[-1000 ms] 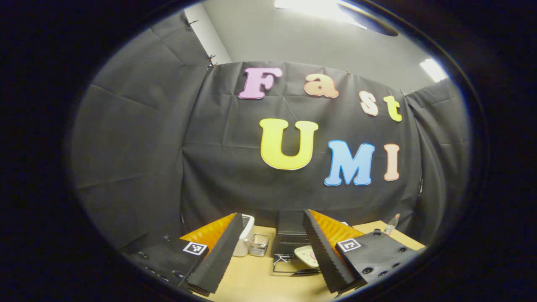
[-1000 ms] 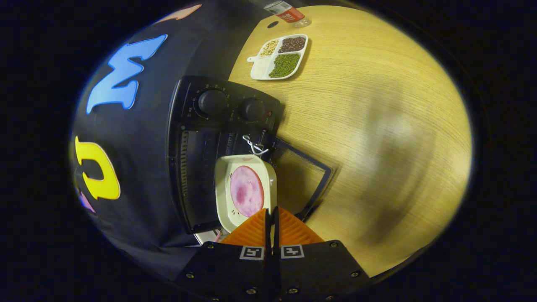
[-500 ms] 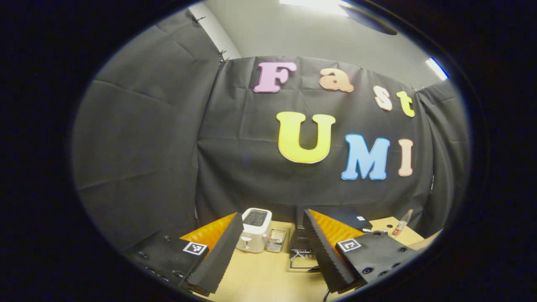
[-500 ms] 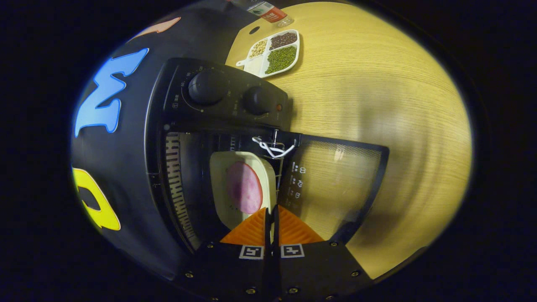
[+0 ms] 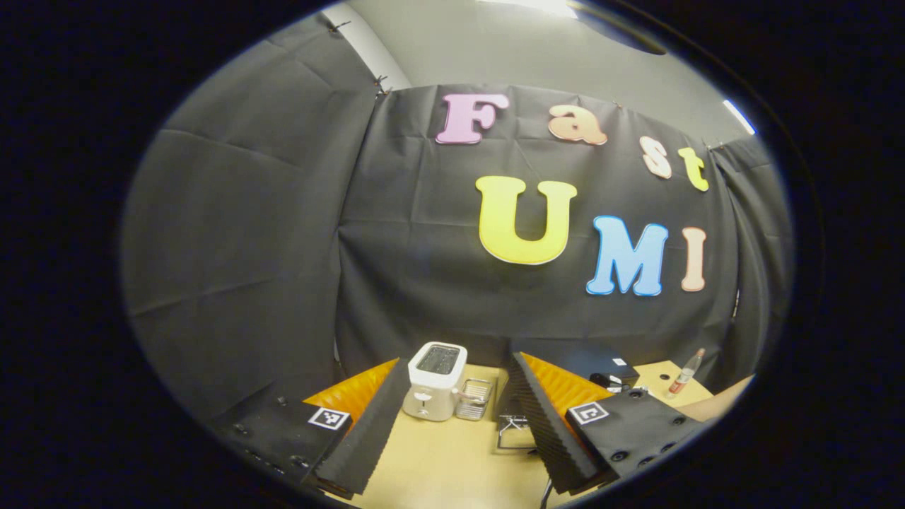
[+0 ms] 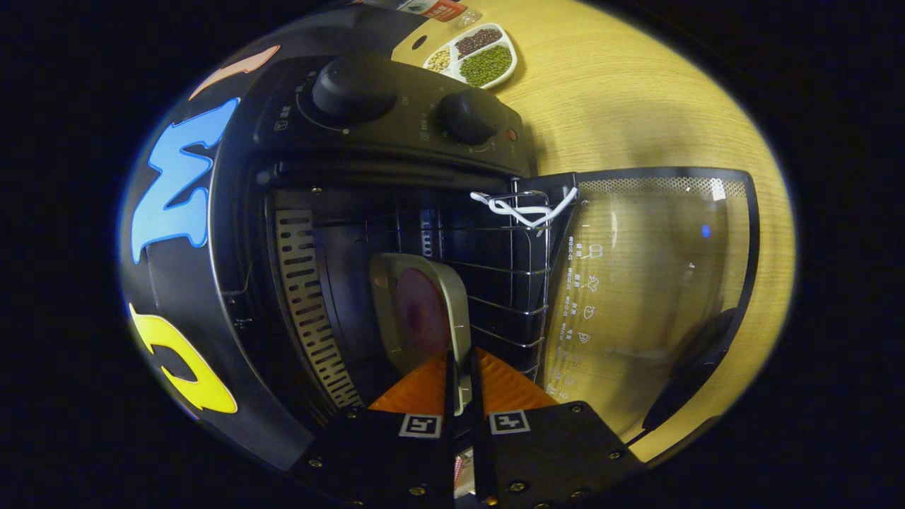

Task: Open the electric oven with the left hand, put the food in, and close the electric oven.

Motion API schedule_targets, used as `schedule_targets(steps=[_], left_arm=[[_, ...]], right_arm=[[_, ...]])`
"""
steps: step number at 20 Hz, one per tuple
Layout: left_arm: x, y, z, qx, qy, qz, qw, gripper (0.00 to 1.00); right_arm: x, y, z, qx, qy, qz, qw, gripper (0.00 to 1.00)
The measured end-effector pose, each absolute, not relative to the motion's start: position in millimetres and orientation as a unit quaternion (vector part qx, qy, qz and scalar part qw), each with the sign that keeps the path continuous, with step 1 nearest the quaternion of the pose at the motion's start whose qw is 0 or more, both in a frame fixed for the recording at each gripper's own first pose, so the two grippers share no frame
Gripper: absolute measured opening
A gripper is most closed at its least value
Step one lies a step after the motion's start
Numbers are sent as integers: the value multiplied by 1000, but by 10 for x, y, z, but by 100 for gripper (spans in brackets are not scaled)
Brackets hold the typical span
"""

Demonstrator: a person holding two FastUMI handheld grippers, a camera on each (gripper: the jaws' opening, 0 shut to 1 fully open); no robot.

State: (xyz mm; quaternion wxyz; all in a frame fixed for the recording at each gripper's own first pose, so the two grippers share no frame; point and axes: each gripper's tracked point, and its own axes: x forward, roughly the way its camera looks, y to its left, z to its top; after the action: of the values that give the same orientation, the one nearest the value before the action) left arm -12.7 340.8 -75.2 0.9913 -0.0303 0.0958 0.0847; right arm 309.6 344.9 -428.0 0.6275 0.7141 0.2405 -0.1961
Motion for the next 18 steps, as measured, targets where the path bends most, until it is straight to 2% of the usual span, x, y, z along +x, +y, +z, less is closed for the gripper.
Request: schedule_targets(steps=[1,2,3,8,13,18], left_arm=[[-98,3384,-745,-31,95,81,992,100],[-64,3349,-751,-32,94,77,992,100],[-26,3303,-750,-34,93,70,993,100],[173,3037,-770,-42,88,35,995,100],[341,2686,-857,-48,92,-10,995,100],[434,2297,-878,-48,94,-36,994,100]], right_arm=[[3109,3468,-4253,722,237,-182,624,16],[3069,3483,-4249,719,247,-174,626,30],[3009,3461,-4254,708,255,-170,636,33],[2571,3350,-4139,641,305,-127,693,33],[1968,2796,-3928,484,342,-89,801,33],[1603,2182,-3476,306,306,-51,900,33]])
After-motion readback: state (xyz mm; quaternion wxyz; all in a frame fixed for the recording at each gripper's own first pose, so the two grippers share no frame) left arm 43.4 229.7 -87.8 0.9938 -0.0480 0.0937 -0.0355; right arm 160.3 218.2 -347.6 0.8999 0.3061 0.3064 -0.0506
